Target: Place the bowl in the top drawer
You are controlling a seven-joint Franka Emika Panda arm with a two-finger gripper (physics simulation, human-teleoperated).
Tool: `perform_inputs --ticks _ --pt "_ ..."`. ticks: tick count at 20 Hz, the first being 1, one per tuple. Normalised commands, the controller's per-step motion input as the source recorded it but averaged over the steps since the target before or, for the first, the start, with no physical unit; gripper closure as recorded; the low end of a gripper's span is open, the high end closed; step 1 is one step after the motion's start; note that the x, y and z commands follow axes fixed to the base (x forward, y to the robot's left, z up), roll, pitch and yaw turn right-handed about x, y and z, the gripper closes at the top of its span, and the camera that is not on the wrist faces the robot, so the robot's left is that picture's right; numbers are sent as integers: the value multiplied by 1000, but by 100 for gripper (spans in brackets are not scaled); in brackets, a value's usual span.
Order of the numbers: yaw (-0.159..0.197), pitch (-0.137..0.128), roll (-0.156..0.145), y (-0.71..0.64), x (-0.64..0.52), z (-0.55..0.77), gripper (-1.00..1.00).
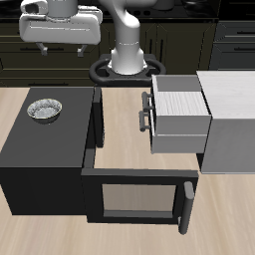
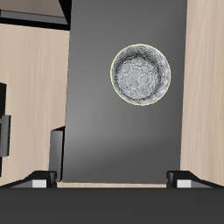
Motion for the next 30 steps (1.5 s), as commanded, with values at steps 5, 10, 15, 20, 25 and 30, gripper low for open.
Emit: perform_inputs --ticks 5,10,15,20,25,30 --pt "-16 -7 -9 -258 164 59 -100" --pt "-6 21 -76 -461 272 21 -100" --pt "-38 -5 -26 -372 193 2 -100" --pt "-32 -5 -12 -256 182 7 -100" --pt "-11 -6 4 -118 188 -9 -100" --pt "22 13 2 -21 136 -101 -100"
